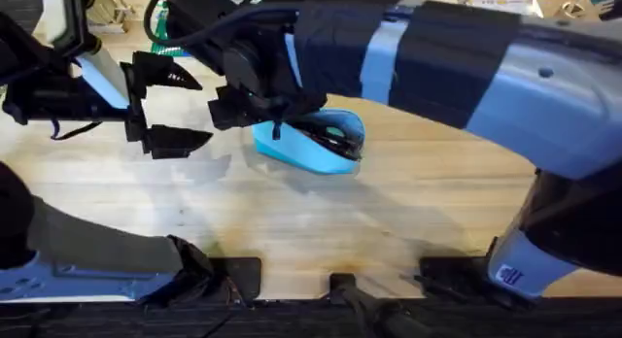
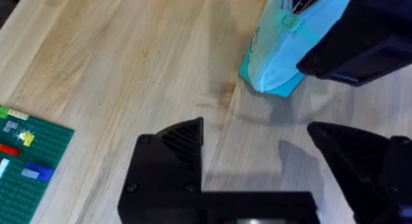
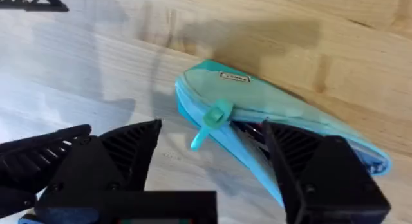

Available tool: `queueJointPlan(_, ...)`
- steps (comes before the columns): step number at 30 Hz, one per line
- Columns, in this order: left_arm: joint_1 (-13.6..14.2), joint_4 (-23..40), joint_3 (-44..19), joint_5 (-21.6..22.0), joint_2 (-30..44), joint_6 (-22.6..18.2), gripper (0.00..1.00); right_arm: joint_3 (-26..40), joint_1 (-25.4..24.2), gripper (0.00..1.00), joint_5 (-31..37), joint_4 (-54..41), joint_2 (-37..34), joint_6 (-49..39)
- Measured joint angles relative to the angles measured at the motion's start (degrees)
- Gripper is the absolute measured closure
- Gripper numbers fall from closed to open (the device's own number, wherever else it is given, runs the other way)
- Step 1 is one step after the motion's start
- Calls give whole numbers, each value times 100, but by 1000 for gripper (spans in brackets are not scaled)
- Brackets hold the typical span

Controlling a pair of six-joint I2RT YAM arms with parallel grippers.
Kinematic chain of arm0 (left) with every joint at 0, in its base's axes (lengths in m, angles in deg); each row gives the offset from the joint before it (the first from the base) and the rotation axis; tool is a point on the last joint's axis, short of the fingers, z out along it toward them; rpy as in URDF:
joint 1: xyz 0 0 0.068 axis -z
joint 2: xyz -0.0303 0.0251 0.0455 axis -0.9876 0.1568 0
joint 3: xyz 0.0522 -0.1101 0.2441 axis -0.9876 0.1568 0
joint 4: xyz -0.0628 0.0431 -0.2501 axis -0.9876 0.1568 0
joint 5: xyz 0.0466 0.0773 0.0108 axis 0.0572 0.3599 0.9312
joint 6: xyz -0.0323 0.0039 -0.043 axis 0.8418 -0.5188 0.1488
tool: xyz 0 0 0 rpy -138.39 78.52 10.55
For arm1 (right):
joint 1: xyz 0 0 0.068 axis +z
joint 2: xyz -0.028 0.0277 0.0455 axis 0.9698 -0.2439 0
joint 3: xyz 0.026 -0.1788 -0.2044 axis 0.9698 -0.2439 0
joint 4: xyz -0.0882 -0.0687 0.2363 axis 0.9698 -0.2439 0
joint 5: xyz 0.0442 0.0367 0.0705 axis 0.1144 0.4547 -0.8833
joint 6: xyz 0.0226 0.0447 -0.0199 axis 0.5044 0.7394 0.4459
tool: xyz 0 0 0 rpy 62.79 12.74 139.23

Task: Unzip the bag, pick up the pens from the table one at a time and place them inside, then zip the bag closed.

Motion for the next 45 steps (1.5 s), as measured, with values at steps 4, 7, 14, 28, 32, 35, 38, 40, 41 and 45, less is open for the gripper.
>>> queueJointPlan(4,0,1,0,0,1,0,8,0,57,50,-1,0,0,0)
queueJointPlan(7,0,-1,0,0,-1,0,8,0,70,55,-1,8,0,0)
queueJointPlan(14,0,0,0,0,2,0,8,0,72,65,2,17,-1,-2)
queueJointPlan(28,0,0,0,0,1,0,8,0,72,466,2,46,-16,-2)
queueJointPlan(32,0,1,0,0,-1,0,7,0,72,540,2,47,-15,-4)
queueJointPlan(35,0,1,0,0,-1,0,7,0,72,544,2,57,-15,-6)
queueJointPlan(38,0,-2,0,0,-1,0,7,0,72,559,2,63,-16,-7)
queueJointPlan(40,0,-1,0,0,1,0,7,0,71,566,4,75,-15,-12)
queueJointPlan(41,0,0,0,0,0,0,7,0,70,569,5,85,-15,-34)
queueJointPlan(45,0,0,0,0,-1,0,8,0,70,576,21,116,-54,-94)
